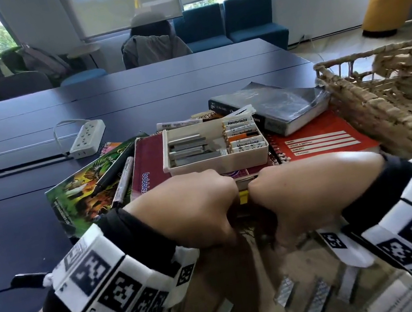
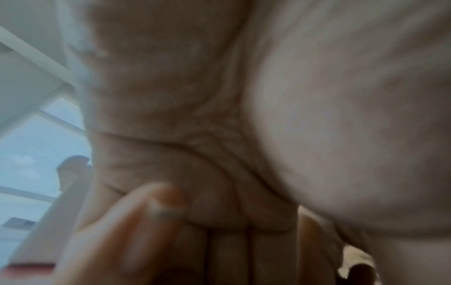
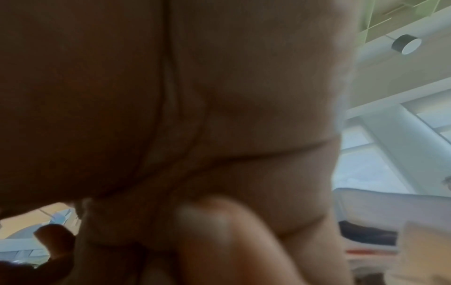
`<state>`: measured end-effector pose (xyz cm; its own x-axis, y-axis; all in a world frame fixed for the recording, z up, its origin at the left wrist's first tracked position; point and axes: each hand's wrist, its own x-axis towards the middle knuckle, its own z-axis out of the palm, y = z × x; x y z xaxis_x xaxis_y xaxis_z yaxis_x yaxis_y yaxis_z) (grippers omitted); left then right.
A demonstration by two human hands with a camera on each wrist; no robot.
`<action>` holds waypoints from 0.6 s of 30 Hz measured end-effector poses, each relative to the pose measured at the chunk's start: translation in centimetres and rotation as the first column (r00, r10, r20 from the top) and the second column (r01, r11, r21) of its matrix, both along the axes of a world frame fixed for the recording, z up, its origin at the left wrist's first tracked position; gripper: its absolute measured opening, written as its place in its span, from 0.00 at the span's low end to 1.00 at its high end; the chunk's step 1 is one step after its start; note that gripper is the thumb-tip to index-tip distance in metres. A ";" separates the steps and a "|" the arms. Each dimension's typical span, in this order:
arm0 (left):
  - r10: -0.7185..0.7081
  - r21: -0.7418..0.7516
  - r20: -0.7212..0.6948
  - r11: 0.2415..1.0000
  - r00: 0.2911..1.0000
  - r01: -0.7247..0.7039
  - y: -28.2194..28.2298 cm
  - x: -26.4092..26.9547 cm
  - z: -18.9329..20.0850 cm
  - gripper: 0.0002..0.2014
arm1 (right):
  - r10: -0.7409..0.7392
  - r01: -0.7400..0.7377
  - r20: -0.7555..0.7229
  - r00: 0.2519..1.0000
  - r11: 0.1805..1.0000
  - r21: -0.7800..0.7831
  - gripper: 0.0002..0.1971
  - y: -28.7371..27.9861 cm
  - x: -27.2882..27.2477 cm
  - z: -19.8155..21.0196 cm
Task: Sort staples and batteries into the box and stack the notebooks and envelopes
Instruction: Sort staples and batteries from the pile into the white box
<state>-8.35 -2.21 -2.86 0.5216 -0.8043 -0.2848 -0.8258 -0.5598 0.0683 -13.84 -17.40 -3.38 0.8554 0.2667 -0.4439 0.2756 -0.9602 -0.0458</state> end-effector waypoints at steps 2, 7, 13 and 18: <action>-0.012 0.042 0.040 0.999 0.999 0.010 -0.4 -0.2 0.0 0.12 | 0.011 -0.011 0.042 0.999 1.000 0.002 0.13 0.0 0.1 -0.3; -0.064 0.100 0.106 0.994 0.992 0.054 -1.1 -0.4 0.0 0.20 | 0.003 -0.005 0.047 0.999 0.999 0.038 0.16 0.0 0.2 0.3; -0.081 0.075 0.020 0.994 0.997 0.079 -1.2 0.0 -0.2 0.14 | -0.045 0.031 0.129 0.991 0.994 0.107 0.14 -0.8 0.1 0.7; -0.021 -0.230 -0.269 0.972 0.963 -0.043 -0.4 1.3 0.3 0.05 | -0.133 0.086 0.118 0.984 0.938 0.337 0.08 -3.0 0.7 2.0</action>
<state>-7.03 -2.56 -2.56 0.4610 -0.8592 -0.2216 -0.7526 -0.5110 0.4153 -13.10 -20.39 -1.37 0.9339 0.2787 -0.2238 0.1953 -0.9223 -0.3335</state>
